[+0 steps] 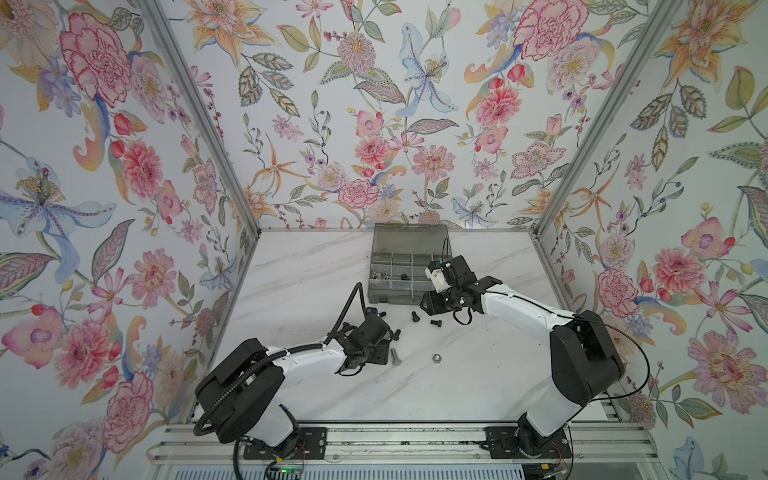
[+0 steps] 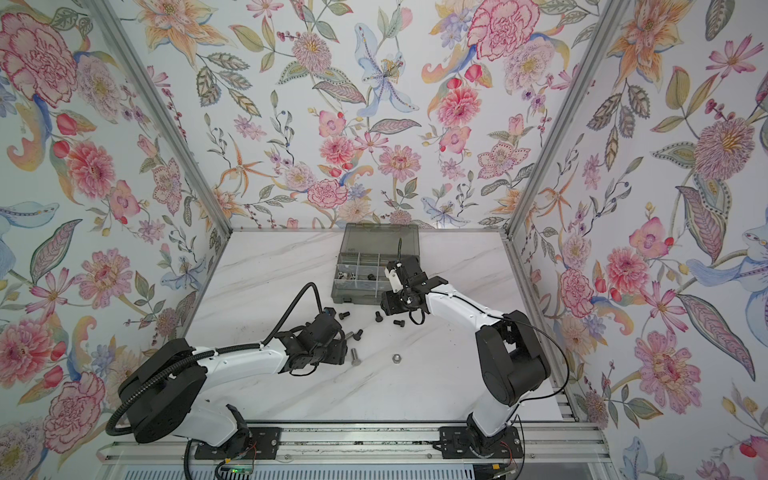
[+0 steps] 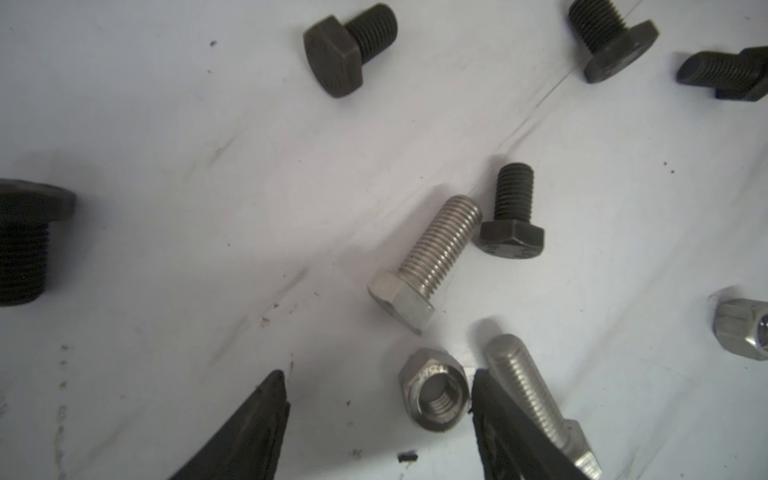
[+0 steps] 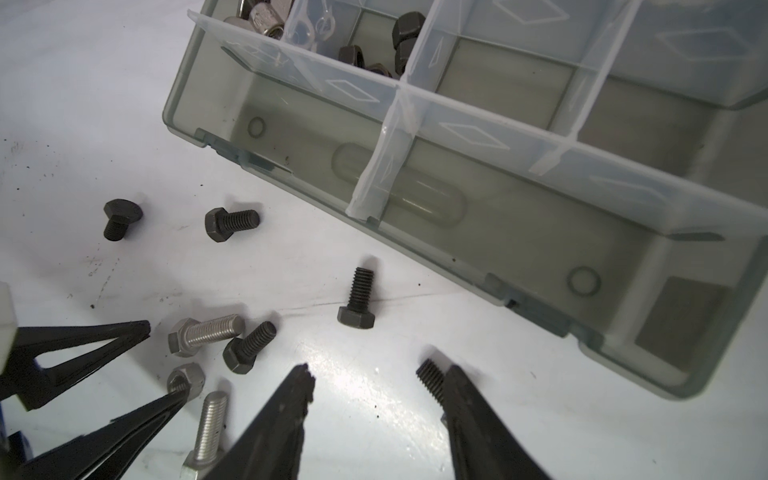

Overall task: Sort the screws and nuts into containers
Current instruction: 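Move the left gripper over a silver hex nut while the right gripper draws back, then lower the left gripper around the silver hex nut and close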

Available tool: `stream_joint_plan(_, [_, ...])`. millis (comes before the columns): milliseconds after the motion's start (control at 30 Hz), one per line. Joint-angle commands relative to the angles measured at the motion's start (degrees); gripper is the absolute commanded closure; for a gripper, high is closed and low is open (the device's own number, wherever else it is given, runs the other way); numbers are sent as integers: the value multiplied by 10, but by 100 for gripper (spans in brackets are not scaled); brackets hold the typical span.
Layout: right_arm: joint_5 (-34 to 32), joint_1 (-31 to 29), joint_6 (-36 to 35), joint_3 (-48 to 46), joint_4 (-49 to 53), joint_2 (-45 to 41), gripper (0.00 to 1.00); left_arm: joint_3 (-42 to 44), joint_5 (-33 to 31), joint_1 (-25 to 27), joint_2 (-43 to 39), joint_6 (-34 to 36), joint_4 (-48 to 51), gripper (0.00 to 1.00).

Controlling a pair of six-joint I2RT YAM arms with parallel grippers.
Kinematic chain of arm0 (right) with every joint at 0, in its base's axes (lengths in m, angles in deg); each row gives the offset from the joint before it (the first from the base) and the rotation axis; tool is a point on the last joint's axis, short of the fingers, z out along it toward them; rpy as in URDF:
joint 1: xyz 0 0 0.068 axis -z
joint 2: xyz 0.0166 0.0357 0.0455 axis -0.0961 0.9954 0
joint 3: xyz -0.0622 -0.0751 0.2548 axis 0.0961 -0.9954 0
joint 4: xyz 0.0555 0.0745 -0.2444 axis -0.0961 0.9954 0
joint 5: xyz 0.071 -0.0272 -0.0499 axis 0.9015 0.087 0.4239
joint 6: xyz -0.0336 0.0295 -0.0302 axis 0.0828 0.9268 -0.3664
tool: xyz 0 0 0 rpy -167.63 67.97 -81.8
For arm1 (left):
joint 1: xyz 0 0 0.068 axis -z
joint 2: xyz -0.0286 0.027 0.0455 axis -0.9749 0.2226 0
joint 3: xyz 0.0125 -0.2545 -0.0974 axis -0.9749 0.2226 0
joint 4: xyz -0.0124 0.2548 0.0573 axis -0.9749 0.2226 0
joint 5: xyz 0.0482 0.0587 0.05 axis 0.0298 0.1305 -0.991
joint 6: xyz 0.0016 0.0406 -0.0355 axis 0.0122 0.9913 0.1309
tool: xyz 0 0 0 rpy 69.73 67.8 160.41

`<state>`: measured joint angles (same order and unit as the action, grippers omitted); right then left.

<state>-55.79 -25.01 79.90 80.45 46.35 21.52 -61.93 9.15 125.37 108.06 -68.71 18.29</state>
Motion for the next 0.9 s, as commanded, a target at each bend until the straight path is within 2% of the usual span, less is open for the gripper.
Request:
stream_joint_plan(0, [8, 5, 9, -11, -7, -10, 45, -24, -25, 13, 17, -2, 35, 30])
stream_joint_plan(267, [10, 8, 9, -18, -9, -13, 45, -56, -38, 31, 66, 3, 58, 36])
stream_joint_plan(867, [15, 13, 13, -26, -14, -17, 45, -91, -63, 54, 107, 7, 125, 51])
